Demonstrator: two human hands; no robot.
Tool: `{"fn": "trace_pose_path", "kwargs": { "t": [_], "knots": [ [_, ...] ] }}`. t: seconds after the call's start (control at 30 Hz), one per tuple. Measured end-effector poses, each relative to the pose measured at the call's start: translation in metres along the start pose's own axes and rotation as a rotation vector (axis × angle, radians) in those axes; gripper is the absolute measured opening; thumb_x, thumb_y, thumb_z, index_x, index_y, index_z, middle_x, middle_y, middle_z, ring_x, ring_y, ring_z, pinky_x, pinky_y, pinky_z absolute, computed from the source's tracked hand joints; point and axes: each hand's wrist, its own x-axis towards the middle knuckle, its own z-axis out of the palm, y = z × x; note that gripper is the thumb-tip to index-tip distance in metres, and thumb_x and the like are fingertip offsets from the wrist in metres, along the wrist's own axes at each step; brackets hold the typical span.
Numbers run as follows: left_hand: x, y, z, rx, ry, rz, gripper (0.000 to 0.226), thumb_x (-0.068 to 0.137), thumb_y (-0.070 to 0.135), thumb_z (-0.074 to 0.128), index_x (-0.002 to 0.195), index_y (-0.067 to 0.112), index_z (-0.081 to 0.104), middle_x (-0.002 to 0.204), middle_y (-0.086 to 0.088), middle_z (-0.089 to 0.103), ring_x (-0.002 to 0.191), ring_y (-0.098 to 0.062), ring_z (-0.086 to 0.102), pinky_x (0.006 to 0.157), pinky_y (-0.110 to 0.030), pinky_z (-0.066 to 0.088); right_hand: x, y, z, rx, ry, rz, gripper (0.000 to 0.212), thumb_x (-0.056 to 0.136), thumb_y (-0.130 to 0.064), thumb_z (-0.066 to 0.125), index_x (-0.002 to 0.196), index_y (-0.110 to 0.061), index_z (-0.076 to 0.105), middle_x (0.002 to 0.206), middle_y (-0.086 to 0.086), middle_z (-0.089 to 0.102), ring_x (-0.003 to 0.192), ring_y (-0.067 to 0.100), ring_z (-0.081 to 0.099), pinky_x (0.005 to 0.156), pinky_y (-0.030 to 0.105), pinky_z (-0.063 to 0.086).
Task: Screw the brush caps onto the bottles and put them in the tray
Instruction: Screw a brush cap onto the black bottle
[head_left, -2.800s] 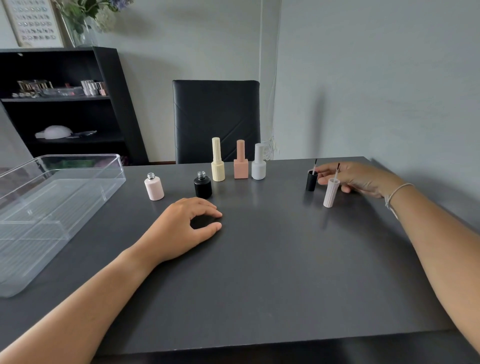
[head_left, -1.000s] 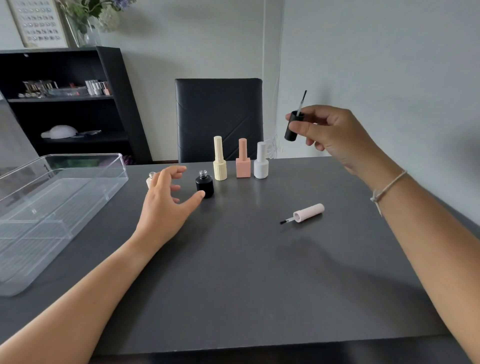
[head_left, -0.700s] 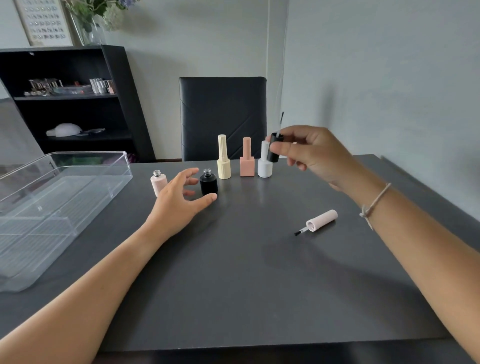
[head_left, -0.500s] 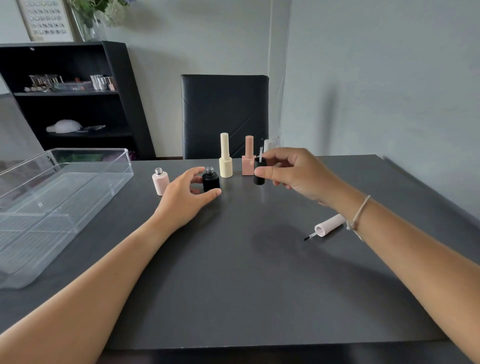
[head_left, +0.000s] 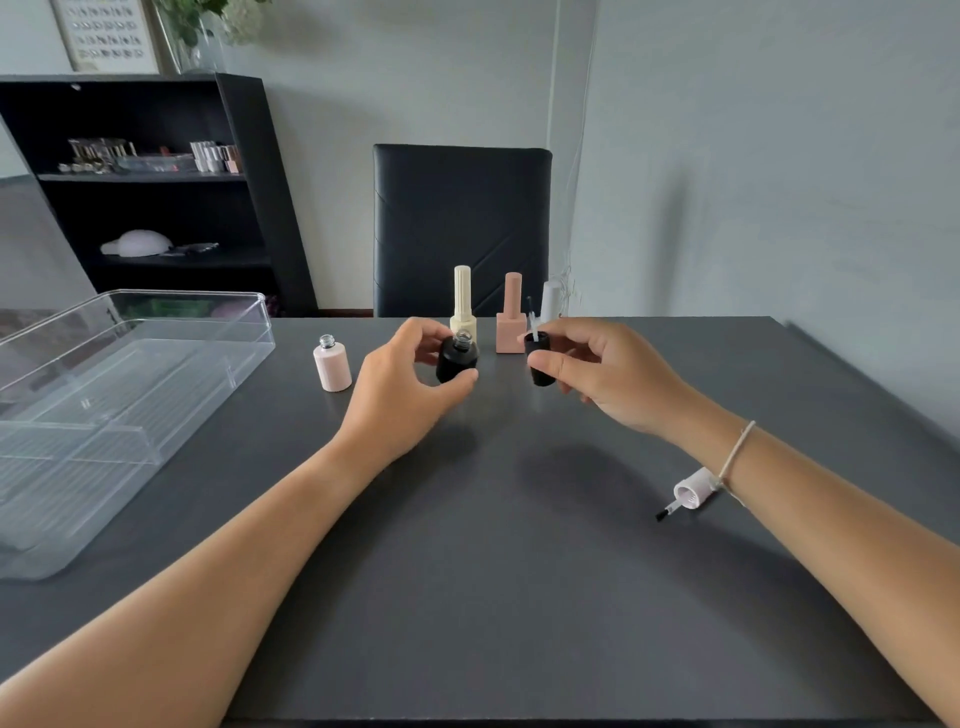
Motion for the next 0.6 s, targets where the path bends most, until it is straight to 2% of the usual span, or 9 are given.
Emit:
{"fn": "trace_pose_path", "kwargs": {
  "t": [0.07, 0.1, 0.17, 0.23, 0.43, 0.6],
  "knots": [
    [-0.004, 0.007, 0.002, -0.012, -0.016, 0.066, 0.033, 0.071, 0.027, 0.073, 0.096, 0.033, 0.053, 0.092, 0.025, 0.059, 0.089, 0.008, 0.054, 0.068, -0.010, 0.045, 0.000, 0.001, -0.001, -0.046, 0.007, -0.030, 0.025, 0.091, -0.022, 0.054, 0.113, -0.031, 0.062, 0.066, -0.026, 0.058, 0.051, -0.001, 0.044, 0.052, 0.002, 0.033],
    [-0.006, 0.008, 0.002, -0.010, -0.024, 0.088, 0.033, 0.071, 0.027, 0.073, 0.097, 0.032, 0.054, 0.094, 0.023, 0.060, 0.090, 0.007, 0.054, 0.068, -0.010, 0.045, -0.001, 0.001, -0.003, -0.065, 0.012, -0.051, 0.028, 0.092, -0.021, 0.052, 0.114, -0.036, 0.059, 0.066, -0.028, 0.057, 0.052, -0.002, 0.044, 0.055, 0.002, 0.033],
    [-0.007, 0.010, 0.001, -0.010, -0.012, 0.106, 0.033, 0.071, 0.026, 0.075, 0.098, 0.031, 0.056, 0.096, 0.019, 0.060, 0.090, 0.004, 0.052, 0.068, -0.010, 0.044, -0.002, 0.001, -0.006, -0.091, 0.029, -0.092, 0.032, 0.092, -0.021, 0.052, 0.109, -0.049, 0.054, 0.073, -0.021, 0.056, 0.059, -0.001, 0.042, 0.062, 0.002, 0.033],
    [-0.007, 0.009, -0.002, -0.012, 0.014, 0.106, 0.033, 0.070, 0.023, 0.076, 0.097, 0.030, 0.058, 0.095, 0.015, 0.059, 0.088, 0.003, 0.052, 0.069, -0.010, 0.044, -0.003, 0.001, -0.010, -0.115, 0.049, -0.116, 0.035, 0.090, -0.022, 0.056, 0.101, -0.055, 0.053, 0.077, -0.015, 0.053, 0.063, 0.000, 0.041, 0.066, 0.004, 0.034],
    [-0.009, 0.010, -0.005, 0.003, -0.008, 0.131, 0.035, 0.071, 0.019, 0.077, 0.101, 0.025, 0.059, 0.097, 0.019, 0.054, 0.092, 0.003, 0.050, 0.073, -0.011, 0.046, -0.006, 0.008, -0.015, -0.205, 0.083, -0.134, 0.024, 0.079, -0.025, 0.069, 0.084, -0.043, 0.054, 0.080, -0.017, 0.054, 0.058, 0.005, 0.037, 0.061, 0.006, 0.037],
    [-0.009, 0.012, -0.005, 0.026, -0.022, 0.149, 0.035, 0.072, 0.018, 0.077, 0.103, 0.021, 0.061, 0.095, 0.018, 0.053, 0.092, -0.001, 0.053, 0.076, -0.012, 0.046, -0.003, 0.009, -0.015, -0.221, 0.100, -0.163, 0.020, 0.080, -0.026, 0.069, 0.085, -0.041, 0.056, 0.083, -0.016, 0.058, 0.063, 0.014, 0.045, 0.063, 0.009, 0.038]
  ]
}}
